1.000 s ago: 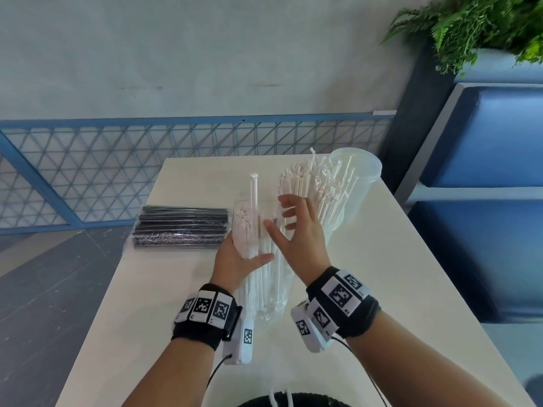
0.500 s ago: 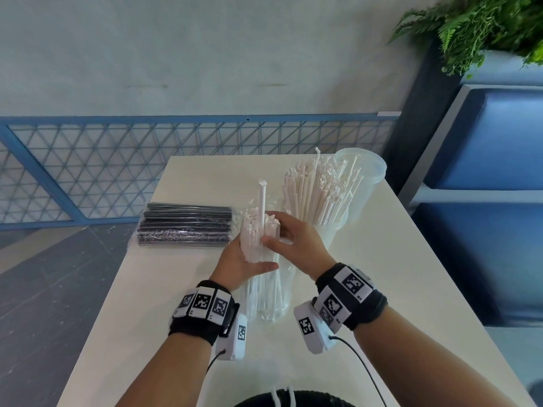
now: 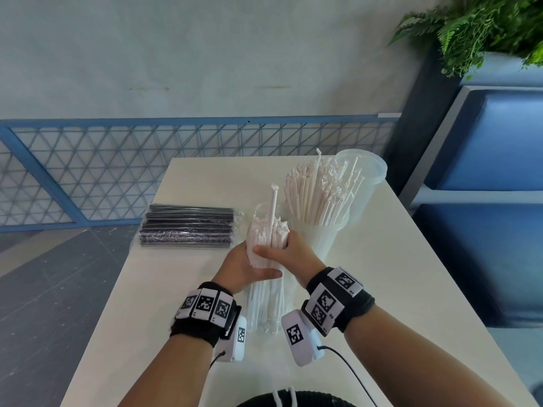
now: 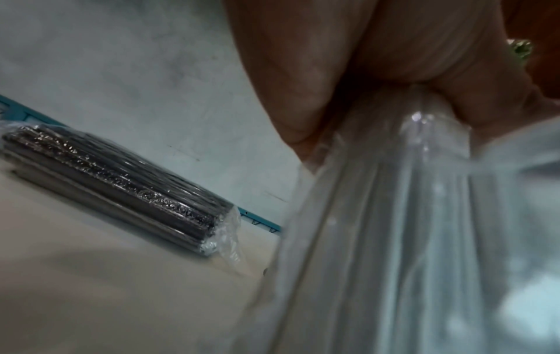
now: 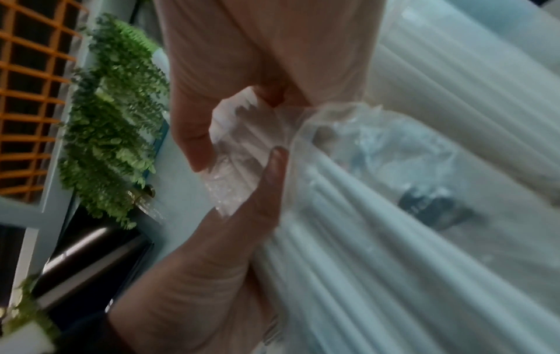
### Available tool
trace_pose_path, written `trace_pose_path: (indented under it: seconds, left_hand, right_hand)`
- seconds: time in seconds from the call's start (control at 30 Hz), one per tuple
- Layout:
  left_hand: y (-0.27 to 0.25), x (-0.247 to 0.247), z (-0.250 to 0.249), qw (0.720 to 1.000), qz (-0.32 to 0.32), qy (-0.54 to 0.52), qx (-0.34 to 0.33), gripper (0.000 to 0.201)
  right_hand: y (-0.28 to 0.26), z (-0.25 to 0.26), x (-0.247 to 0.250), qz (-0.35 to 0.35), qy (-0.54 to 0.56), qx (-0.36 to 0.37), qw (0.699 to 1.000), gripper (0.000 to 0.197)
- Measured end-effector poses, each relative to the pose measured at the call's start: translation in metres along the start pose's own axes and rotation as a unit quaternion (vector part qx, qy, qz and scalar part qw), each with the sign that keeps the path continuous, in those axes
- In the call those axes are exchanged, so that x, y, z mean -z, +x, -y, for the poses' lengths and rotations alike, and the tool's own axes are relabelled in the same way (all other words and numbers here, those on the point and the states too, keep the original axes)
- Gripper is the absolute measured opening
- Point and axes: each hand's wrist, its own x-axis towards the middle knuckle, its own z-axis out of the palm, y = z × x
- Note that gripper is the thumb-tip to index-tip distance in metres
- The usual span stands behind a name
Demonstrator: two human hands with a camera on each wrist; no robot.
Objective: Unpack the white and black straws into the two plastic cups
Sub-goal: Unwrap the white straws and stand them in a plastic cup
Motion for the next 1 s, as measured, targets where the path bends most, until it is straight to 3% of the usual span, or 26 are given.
trace_pose_path:
  seconds: [0.07,0.13,0.23,0.4,0.47,0.6,0.67,0.8,0.9,1.0]
  left_hand:
    - [0.0,0.001,-0.002,1.0,0.005,0.007,0.003,0.053]
    - [-0.001,0.001,-0.003,1.0,0.004,0.0,0.01,0.048]
    - [-0.002,0.001,-0.001,1.0,0.005,-0.009,0.026,0.055]
    - [-0.001,0.001,-0.007,0.997,0.067,0.022,0.034,0.049]
    - [-0.001,0.0,-0.011,0.995,0.082,0.034,0.037,0.051]
    - [-0.001,-0.003,-0.014,0.994,0.084,0.05,0.039,0.051]
    - [0.0,-0.003,-0.015,0.994,0.086,0.047,0.043,0.047]
    - [-0.001,-0.001,-0.014,0.993,0.098,0.004,0.069,0.044]
    - [-0.003,0.001,-0.009,0.992,0.104,-0.011,0.076,0.054]
    - [-0.003,0.002,-0.002,0.991,0.111,-0.006,0.075,0.075]
  right_hand:
    - [-0.001,-0.001,0.0,-0.012,0.034,0.001,0.999,0.053]
    - [-0.003,-0.001,0.002,-0.027,0.077,0.009,0.997,0.042]
    - [-0.006,0.0,0.006,-0.037,0.104,0.021,0.994,0.042]
    - [-0.008,0.007,0.012,0.04,0.091,-0.003,0.995,0.042]
    - [-0.007,0.008,0.011,0.046,0.088,-0.01,0.995,0.053]
    - [-0.003,0.004,0.0,-0.038,0.094,-0.022,0.995,0.091]
    - [-0.005,0.008,-0.002,-0.054,0.115,-0.021,0.992,0.078]
    - [-0.005,0.021,0.006,-0.066,0.154,-0.013,0.986,0.024]
    - [-0.003,0.034,0.011,-0.069,0.166,0.017,0.984,0.024]
    - [-0.003,0.05,0.021,-0.087,0.204,0.044,0.974,0.01]
